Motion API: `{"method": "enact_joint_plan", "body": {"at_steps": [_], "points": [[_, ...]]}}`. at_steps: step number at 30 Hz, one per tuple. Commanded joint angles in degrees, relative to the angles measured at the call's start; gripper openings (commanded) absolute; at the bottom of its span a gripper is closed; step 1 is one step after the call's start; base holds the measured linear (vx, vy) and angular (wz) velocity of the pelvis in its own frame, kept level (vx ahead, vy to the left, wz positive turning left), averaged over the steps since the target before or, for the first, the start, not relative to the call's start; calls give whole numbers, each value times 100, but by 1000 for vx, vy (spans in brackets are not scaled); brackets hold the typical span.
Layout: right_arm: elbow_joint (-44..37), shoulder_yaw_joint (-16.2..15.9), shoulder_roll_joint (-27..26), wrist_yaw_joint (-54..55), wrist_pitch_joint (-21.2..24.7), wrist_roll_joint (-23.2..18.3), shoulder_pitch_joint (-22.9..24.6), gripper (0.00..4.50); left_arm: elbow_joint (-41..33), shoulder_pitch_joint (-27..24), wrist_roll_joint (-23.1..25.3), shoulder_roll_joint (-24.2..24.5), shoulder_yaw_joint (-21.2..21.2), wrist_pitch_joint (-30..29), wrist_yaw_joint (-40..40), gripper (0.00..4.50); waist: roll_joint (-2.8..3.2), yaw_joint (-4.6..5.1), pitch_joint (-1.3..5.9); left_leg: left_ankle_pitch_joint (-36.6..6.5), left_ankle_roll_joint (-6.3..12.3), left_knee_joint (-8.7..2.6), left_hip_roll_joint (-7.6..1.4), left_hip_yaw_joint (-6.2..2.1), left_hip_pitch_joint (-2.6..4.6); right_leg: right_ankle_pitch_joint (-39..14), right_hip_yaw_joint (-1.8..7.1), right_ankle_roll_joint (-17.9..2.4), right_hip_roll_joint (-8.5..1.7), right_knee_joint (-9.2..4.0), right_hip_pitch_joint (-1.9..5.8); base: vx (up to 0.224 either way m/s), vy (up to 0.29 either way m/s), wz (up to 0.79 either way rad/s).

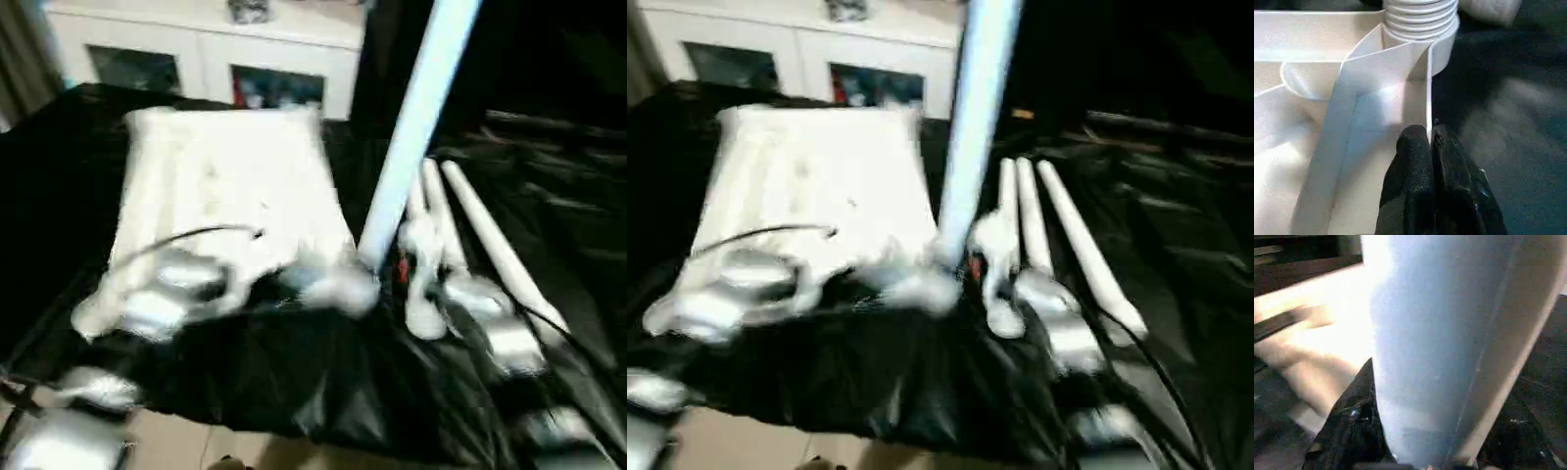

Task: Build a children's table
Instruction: Insert table leg to table base

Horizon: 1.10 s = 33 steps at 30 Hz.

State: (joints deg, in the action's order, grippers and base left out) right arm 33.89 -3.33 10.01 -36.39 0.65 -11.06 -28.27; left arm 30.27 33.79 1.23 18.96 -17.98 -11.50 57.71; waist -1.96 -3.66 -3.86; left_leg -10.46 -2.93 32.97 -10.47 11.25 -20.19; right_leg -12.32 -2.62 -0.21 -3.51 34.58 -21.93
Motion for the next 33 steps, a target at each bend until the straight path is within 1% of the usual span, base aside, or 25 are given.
{"method": "enact_joint_plan", "body": {"at_steps": [1, 2, 3, 4, 5, 6, 8, 10, 13, 15, 18, 19, 20, 21, 22, 23, 24, 25, 26, 27, 28, 29, 30, 32, 33], "points": [[643, -119, -82, 446, 312, 264, 176, 189, -274, 110, -33, -260, 21, -124, -436, 0, 13, 37, 177, -2683, -353, -520, -328, -294, 116, -3238, 258, -739, -576, -641, 27, 0, 0, 0], [738, -113, -127, 561, 319, 278, 125, 189, -322, 108, 20, -374, 21, -218, -618, 0, 25, 35, 181, -2546, -266, -510, -323, -280, 122, -3167, 281, -751, -585, -652, 20, 0, 0, 0], [804, -122, -157, 633, 338, 297, 93, 189, -357, 104, 69, -460, 12, -302, -754, 0, 23, 30, 183, -2476, -228, -506, -323, -263, 127, -3097, 292, -772, -580, -657, 10, 0, 0, 0], [904, -116, -199, 714, 330, 335, 47, 189, -385, 101, 128, -549, 8, -387, -893, 0, 37, 23, 182, -2372, -180, -505, -324, -252, 130, -2940, 297, -824, -570, -658, 11, 0, 0, 0], [970, -73, -268, 753, 370, 294, 11, 189, -412, 84, 190, -625, -43, -422, -961, 0, 36, 30, 178, -2333, -164, -512, -326, -245, 115, -2849, 299, -843, -558, -651, 13, 0, 0, 0], [1052, -43, -333, 785, 363, 288, -32, 189, -441, 56, 226, -697, -76, -481, -1015, 0, 16, 21, 178, -2268, -128, -516, -329, -235, 113, -2696, 305, -881, -550, -638, 11, 0, 0, 0], [1147, -11, -397, 803, 347, 284, -79, 189, -487, 24, 260, -742, -115, -554, -1059, 0, 16, 38, 177, -2262, -125, -525, -335, -238, 90, -2601, 309, -915, -551, -618, 24, 0, 0, 0], [1251, 7, -472, 813, 330, 282, -128, 189, -550, -13, 346, -743, -206, -636, -1086, 0, 17, 35, 174, -2304, -123, -533, -333, -231, 97, -2510, 313, -922, -541, -624, 12, 0, 0, 0], [1278, -98, -493, 805, 415, 351, -148, 189, -576, -47, 441, -662, -293, -665, -1066, 0, 9, 42, 181, -2329, -135, -538, -330, -230, 94, -2461, 316, -910, -538, -617, 13, 0, 0, 0], [1293, -156, -503, 847, 420, 408, -167, 189, -613, -77, 461, -632, -292, -690, -1053, 0, 5, 45, 171, -2412, -149, -544, -328, -232, 106, -2528, 317, -883, -534, -630, -2, 0, 0, 0], [1379, -133, -538, 799, 326, 429, -230, 189, -662, -100, 478, -598, -282, -723, -1014, 0, -12, 61, 164, -2570, -165, -551, -326, -249, 108, -2864, 319, -784, -553, -665, -21, 0, 0, 0], [1407, -110, -550, 773, 293, 429, -261, 224, -682, -111, 478, -584, -277, -735, -1002, 0, -24, 67, 158, -2603, -164, -553, -328, -254, 110, -2949, 316, -765, -555, -671, -29, 0, 0, 0], [1403, -103, -553, 750, 261, 434, -265, 245, -697, -118, 480, -573, -279, -740, -999, 0, -16, 67, 156, -2647, -171, -552, -327, -262, 121, -3066, 316, -722, -559, -687, -40, 0, 0, 0], [1381, -75, -561, 697, 219, 414, -272, 262, -729, -134, 481, -548, -283, -745, -986, 0, -11, 68, 161, -2652, -175, -554, -329, -263, 124, -3077, 316, -710, -561, -690, -42, 0, 0, 0], [1360, -46, -566, 642, 185, 393, -279, 262, -772, -157, 482, -521, -284, -755, -966, 0, -9, 76, 158, -2670, -176, -560, -330, -269, 116, -3085, 315, -703, -556, -695, -44, 0, 0, 0], [1339, -33, -565, 596, 160, 376, -284, 268, -798, -173, 478, -499, -281, -757, -948, 0, -13, 69, 176, -2593, -183, -568, -338, -271, 98, -2936, 317, -733, -563, -682, -22, 0, 0, 0], [1311, -5, -557, 536, 139, 343, -296, 277, -820, -190, 480, -458, -283, -737, -919, 0, -19, 73, 177, -2536, -169, -571, -340, -260, 87, -2837, 324, -752, -555, -676, -20, 0, 0, 0], [1286, 14, -542, 472, 124, 318, -309, 297, -835, -207, 472, -415, -277, -724, -884, 0, -7, 67, 183, -2454, -152, -572, -343, -249, 89, -2598, 327, -814, -536, -649, -22, 0, 0, 0], [1269, 24, -532, 436, 117, 303, -314, 306, -845, -219, 466, -388, -273, -715, -862, 0, -6, 67, 184, -2409, -142, -571, -343, -239, 88, -2476, 330, -846, -531, -641, -20, 0, 0, 0], [1255, 35, -517, 389, 69, 296, -320, 314, -855, -229, 468, -352, -270, -690, -841, 0, -9, 64, 189, -2288, -125, -574, -344, -228, 72, -2245, 333, -918, -527, -614, 1, 0, 0, 0], [1215, 53, -481, 316, 53, 271, -324, 314, -873, -246, 456, -291, -252, -657, -796, 0, -7, 60, 195, -2220, -113, -570, -341, -219, 67, -2144, 335, -952, -529, -607, 12, 0, 0, 0], [1170, 64, -444, 211, 22, 246, -324, 332, -897, -267, 452, -218, -246, -592, -728, 0, -7, 51, 211, -2010, -56, -555, -342, -195, 60, -1802, 343, -1057, -525, -574, 36, 0, 0, 0], [1137, 62, -422, 131, 7, 228, -318, 342, -910, -279, 450, -173, -249, -525, -676, 0, -10, 48, 213, -1928, -36, -552, -339, -189, 49, -1702, 341, -1086, -523, -564, 50, 0, 0, 0], [1081, 49, -362, -3, -24, 231, -308, 359, -926, -300, 451, -89, -234, -479, -614, 0, -17, 19, 249, -1562, 80, -511, -336, -148, 50, -1250, 340, -1202, -516, -522, 78, 0, 0, 0], [999, -6, -290, -109, -77, 275, -279, 359, -925, -315, 426, -13, -228, -371, -503, 0, -21, 14, 260, -1418, 115, -496, -330, -142, 36, -1066, 341, -1243, -513, -494, 96, 0, 0, 0]]}}
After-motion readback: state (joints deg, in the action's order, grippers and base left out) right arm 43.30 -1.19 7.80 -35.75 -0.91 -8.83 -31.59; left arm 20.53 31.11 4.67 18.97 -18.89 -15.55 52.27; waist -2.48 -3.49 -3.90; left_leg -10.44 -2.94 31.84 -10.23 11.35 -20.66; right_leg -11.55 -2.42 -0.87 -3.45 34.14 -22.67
